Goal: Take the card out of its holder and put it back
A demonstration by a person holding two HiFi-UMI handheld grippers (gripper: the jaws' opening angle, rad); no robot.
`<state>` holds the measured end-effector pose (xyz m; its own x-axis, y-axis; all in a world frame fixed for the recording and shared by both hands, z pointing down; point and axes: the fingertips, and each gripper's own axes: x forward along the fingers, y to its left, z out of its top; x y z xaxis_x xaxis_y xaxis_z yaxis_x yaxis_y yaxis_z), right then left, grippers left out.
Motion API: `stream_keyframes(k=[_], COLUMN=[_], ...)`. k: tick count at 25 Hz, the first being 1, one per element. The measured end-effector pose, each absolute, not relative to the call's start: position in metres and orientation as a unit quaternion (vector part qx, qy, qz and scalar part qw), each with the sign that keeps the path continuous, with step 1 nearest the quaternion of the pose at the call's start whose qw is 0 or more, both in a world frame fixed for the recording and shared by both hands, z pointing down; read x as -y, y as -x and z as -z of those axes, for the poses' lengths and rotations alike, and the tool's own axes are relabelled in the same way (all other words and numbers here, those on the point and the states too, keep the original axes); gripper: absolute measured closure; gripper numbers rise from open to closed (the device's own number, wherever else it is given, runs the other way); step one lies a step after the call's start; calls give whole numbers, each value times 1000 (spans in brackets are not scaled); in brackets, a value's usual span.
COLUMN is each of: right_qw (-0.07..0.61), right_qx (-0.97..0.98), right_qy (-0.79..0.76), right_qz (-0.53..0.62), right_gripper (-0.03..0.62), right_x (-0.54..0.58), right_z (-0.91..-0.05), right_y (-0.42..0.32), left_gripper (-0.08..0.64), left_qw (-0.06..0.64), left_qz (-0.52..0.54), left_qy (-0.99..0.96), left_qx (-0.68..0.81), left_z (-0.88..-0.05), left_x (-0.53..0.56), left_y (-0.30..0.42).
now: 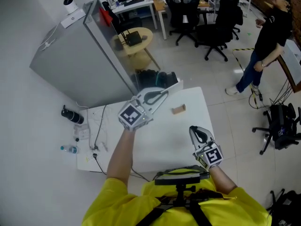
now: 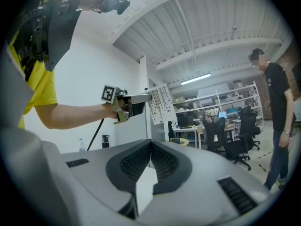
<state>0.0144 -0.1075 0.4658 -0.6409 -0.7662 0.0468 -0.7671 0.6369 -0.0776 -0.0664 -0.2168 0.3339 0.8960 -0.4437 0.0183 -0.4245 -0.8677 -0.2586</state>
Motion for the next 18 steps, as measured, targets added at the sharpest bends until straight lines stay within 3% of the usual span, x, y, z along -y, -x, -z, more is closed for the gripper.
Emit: stream_keyframes(k=[8,18], right_qw=[10,27], right_qx=[906,898], right_qy=[-419,-428], right_qz=[-54,-99], right_gripper=[584,584], right_x=[112,128], right_z=[-474,-514], right_y=[-9,-9], left_gripper=[540,540], left_qw=[111,53], left_qz=[48,71], left_qy=[967,973], left_qx=[-222,-213], left_z=[-350,-428], left_x=[228,264], left_y=[68,68])
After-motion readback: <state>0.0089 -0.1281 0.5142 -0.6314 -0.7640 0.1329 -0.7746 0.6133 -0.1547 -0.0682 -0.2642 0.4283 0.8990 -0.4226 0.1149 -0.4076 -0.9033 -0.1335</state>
